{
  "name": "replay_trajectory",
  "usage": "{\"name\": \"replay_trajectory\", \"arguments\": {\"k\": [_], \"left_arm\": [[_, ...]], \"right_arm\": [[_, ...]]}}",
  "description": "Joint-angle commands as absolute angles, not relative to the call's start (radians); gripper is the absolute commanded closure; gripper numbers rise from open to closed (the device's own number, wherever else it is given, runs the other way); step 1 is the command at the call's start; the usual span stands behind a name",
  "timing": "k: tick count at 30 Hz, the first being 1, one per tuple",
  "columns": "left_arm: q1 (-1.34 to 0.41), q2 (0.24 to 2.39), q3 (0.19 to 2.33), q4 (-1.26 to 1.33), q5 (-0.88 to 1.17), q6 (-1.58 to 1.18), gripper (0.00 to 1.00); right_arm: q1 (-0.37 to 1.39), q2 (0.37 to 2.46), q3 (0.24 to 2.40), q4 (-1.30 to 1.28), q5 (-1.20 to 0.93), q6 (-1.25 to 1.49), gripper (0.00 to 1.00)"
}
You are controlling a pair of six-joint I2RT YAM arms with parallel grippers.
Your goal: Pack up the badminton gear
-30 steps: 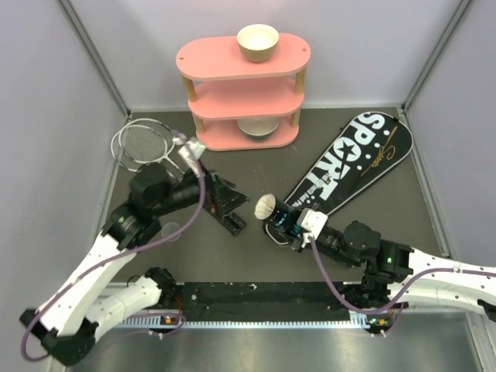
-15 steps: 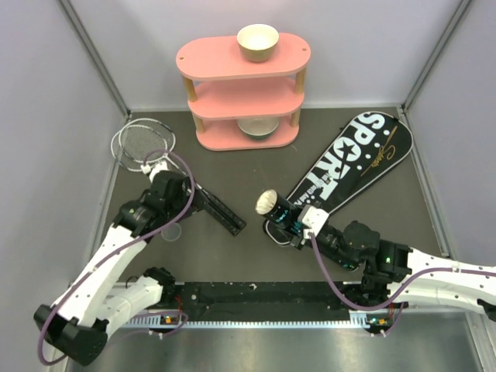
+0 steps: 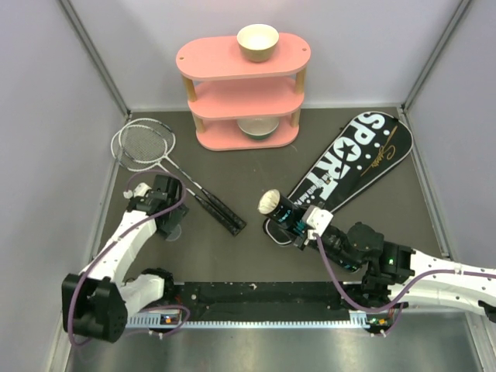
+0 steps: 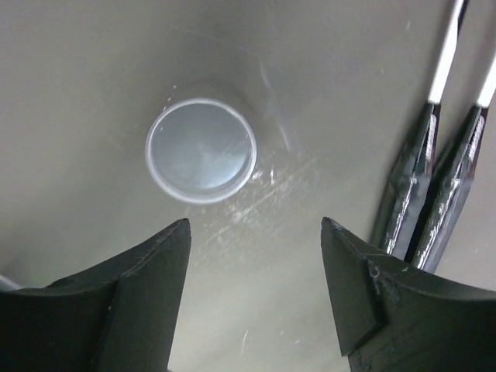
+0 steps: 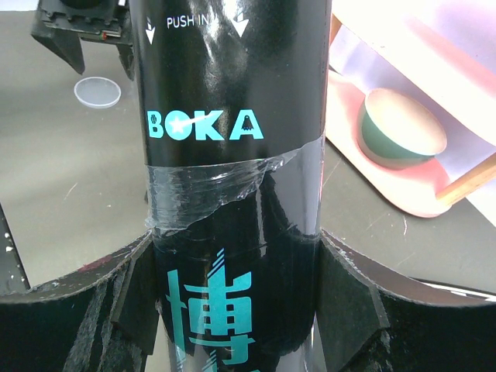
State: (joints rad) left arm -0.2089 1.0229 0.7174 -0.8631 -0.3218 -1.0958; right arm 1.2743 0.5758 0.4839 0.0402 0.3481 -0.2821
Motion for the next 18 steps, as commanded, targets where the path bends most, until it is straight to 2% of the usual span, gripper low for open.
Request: {"name": "replay_trajectory", "arguments": {"k": [1, 13, 18], "left_arm": [[-0.155, 1.121, 0.704, -0.73, -0.294, -1.134, 0.37], [-0.129, 1.316, 0.683, -0.644, -0.31, -1.19, 0.5], [-0.118, 1.367, 0.666, -0.604, -0.298, -1.192, 0.63]], "right_arm": [[1.278, 0.558, 0.488, 0.087, 0.368, -0.247, 1.0], [1.281, 0.543, 0.485, 0.074, 0.365, -0.239, 1.0], [1.279, 0.545, 0.483, 0.072, 0.367, -0.238, 1.0]]}}
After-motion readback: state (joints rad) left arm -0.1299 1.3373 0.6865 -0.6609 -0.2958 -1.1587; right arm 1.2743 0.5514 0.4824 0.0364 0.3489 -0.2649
